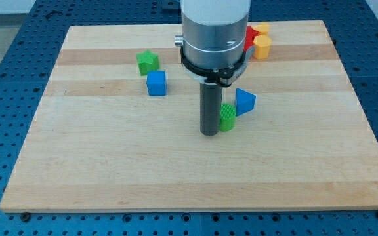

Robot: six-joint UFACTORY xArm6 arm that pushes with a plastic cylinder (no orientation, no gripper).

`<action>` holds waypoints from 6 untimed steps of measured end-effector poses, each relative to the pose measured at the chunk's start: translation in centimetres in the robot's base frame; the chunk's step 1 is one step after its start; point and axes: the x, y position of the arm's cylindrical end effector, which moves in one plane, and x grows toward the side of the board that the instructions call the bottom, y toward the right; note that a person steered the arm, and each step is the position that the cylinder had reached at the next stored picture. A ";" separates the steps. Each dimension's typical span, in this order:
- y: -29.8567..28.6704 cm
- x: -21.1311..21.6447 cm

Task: Point your arm towards blue cube

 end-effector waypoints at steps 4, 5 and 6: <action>-1.5 -2.6; -7.9 -2.8; -12.8 -5.3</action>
